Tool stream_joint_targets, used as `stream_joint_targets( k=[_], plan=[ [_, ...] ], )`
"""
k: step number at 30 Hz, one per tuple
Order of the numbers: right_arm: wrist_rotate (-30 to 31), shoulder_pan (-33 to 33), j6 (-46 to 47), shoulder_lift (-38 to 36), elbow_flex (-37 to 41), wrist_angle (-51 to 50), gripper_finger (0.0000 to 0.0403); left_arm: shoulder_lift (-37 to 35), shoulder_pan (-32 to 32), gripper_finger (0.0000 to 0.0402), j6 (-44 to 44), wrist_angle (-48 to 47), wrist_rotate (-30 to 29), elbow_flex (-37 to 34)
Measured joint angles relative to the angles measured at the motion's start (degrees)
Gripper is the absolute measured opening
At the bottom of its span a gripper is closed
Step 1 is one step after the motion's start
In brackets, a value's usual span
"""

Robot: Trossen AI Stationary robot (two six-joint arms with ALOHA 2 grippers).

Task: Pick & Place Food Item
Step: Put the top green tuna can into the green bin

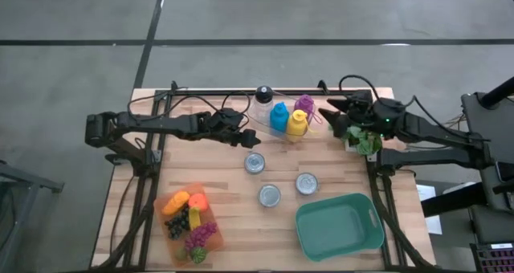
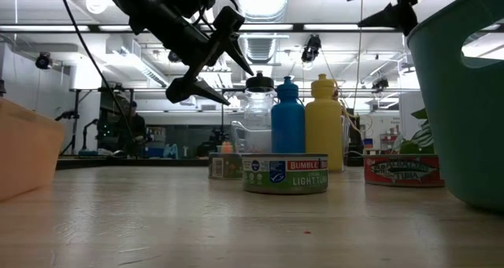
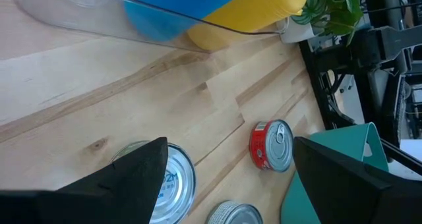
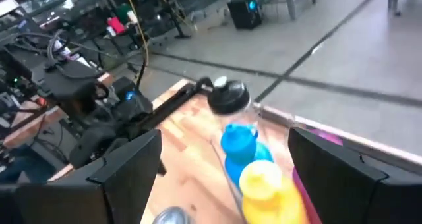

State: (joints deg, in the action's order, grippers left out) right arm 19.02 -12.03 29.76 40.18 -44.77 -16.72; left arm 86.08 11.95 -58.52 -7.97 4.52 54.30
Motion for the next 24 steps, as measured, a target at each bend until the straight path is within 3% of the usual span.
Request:
stream_joint_targets(
  k=[4, 9, 16, 24],
  plan=[
    [-2.8, 0.0, 4.5, 1.6, 0.0, -3.4, 0.0329, 0.0, 0.0, 0.0327, 0.0, 0.0, 0.0, 0.0],
    [-13.2, 0.0, 7.3, 3.8, 0.0, -3.8, 0.0329, 0.0, 0.0, 0.0327, 0.2, 0.0, 0.0, 0.0],
    [-15.1, 0.1, 11.9, 5.7, -0.1, -3.6, 0.0329, 0.0, 0.0, 0.0327, 0.2, 0.0, 0.0, 0.0],
    [-23.9, 0.6, 11.6, 10.2, -0.1, -0.1, 0.0329, 0.0, 0.0, 0.0327, 1.2, -3.8, 0.5, 0.0]
  ],
)
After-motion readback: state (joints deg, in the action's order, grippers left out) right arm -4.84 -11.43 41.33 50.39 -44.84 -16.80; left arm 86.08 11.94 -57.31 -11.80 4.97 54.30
